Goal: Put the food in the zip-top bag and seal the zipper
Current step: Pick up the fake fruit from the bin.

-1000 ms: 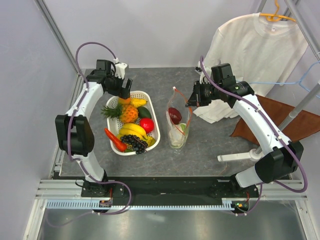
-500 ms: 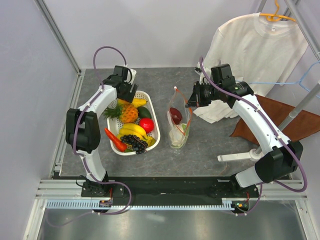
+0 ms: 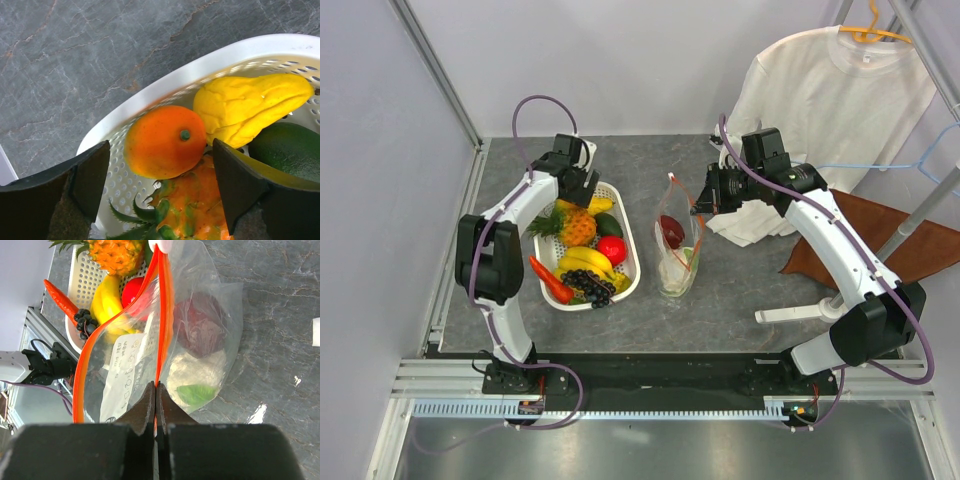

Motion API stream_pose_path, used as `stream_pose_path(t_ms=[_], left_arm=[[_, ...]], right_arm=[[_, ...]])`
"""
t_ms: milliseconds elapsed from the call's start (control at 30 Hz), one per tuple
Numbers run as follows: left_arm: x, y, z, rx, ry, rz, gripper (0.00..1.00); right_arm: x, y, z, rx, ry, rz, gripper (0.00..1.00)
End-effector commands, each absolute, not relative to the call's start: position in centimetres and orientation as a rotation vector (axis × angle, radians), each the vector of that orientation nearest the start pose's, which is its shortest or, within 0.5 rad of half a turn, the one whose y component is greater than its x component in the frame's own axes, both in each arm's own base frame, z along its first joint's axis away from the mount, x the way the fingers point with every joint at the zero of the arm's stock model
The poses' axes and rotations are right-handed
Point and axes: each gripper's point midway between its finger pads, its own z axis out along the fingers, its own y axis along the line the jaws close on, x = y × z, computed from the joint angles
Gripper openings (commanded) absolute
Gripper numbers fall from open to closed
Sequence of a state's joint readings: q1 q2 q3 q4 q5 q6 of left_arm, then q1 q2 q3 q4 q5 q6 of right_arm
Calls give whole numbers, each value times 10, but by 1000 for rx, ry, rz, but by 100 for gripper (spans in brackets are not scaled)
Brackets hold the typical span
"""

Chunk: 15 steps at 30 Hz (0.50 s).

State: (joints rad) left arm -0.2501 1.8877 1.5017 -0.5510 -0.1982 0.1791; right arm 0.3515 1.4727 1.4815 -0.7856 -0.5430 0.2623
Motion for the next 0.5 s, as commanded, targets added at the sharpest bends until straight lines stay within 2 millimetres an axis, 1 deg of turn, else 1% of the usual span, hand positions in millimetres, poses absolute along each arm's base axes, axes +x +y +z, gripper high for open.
stream_pose_path(t_ms=[0, 67, 233, 267, 333, 367, 400, 433, 467], left_arm=[[462, -85, 102, 429, 2452, 199, 90], [463, -84, 98, 424, 2458, 213, 89], [467, -77, 100, 396, 2443, 272, 80], [469, -76, 102, 393, 2435, 279, 75], [470, -75, 110, 386, 2419, 286, 69], [471, -75, 114, 383, 2411, 279, 63], [471, -76, 124, 379, 2390, 270, 60], [471, -76, 127, 376, 2383, 268, 58], [472, -76, 135, 371, 2365, 269, 54]], right_arm=[[313, 223, 261, -393, 2340, 940, 0], [313, 223, 260, -393, 2342, 940, 0], [314, 223, 261, -393, 2339, 938, 0], [314, 222, 261, -395, 2338, 938, 0], [314, 223, 261, -393, 2340, 940, 0], [313, 222, 261, -394, 2341, 938, 0], [314, 223, 261, -394, 2339, 940, 0], [314, 223, 261, -393, 2339, 938, 0], [314, 223, 262, -393, 2337, 938, 0]])
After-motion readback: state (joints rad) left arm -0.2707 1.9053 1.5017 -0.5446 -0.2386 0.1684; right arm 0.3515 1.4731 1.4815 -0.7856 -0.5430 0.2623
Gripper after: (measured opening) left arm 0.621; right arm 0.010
